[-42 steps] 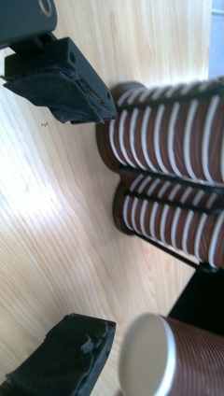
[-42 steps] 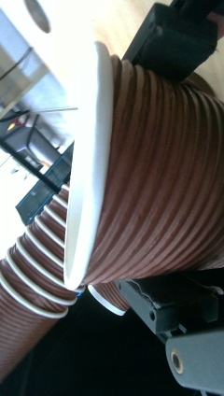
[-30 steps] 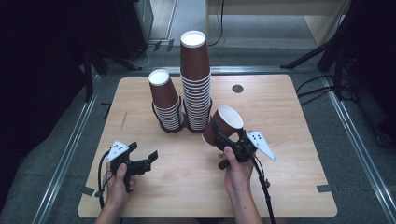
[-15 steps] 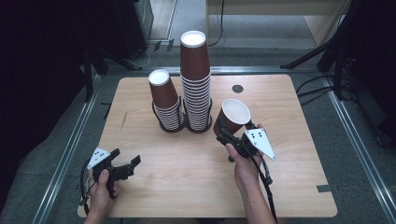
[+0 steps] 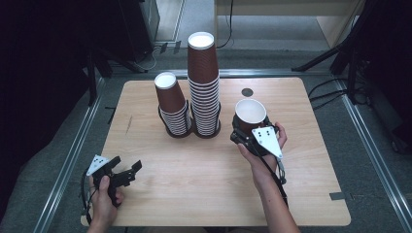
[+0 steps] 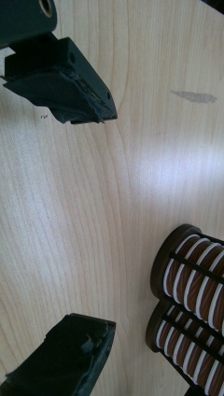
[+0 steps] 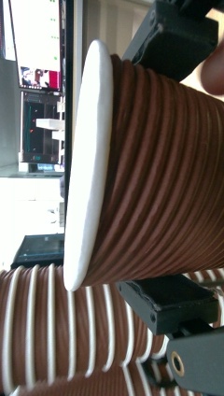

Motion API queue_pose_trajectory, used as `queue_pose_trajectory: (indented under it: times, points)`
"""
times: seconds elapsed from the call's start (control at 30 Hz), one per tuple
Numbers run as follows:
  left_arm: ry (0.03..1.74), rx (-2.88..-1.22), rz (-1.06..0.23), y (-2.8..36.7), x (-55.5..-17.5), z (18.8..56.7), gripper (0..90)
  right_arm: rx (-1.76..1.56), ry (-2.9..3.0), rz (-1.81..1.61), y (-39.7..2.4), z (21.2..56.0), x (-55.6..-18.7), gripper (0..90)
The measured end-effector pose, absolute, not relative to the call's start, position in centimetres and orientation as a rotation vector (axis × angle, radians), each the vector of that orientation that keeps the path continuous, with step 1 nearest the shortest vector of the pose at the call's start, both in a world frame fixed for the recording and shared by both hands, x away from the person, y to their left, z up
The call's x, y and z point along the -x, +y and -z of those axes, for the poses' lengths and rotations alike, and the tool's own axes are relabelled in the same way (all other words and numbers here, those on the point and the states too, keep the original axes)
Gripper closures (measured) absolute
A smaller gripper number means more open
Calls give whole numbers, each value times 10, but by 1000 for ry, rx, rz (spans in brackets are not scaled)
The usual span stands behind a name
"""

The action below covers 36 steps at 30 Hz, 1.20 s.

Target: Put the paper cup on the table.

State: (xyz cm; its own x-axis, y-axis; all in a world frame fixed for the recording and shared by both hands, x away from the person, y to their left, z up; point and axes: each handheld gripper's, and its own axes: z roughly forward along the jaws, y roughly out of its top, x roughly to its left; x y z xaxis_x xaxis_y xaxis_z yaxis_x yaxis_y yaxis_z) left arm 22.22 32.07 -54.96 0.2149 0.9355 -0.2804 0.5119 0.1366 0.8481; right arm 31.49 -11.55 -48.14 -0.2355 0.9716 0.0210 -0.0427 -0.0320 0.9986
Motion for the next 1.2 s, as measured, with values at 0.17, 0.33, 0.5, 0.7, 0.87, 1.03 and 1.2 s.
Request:
queue_pose_trajectory:
  times: [0.17, 0.33, 0.5, 0.7, 0.87, 1.03, 1.2]
  points:
    - [1429, -1525, -551, 318, -224, 550, 17, -1068, 1362, -1350, -123, 483, -325, 113]
    - [1427, -1515, -540, 320, -222, 550, 17, -1070, 1364, -1324, -130, 482, -338, 110]
    - [1429, -1521, -537, 319, -223, 551, 17, -1101, 1357, -1319, -138, 483, -356, 106]
    - [1429, -1517, -525, 320, -223, 551, 17, -1155, 1338, -1304, -150, 489, -376, 105]
    - [1440, -1518, -527, 320, -225, 551, 17, -1188, 1339, -1267, -158, 500, -389, 107]
    - [1438, -1523, -528, 319, -225, 551, 17, -1215, 1361, -1237, -165, 507, -399, 107]
    - [1445, -1520, -525, 319, -226, 551, 17, -1253, 1364, -1224, -170, 511, -408, 107]
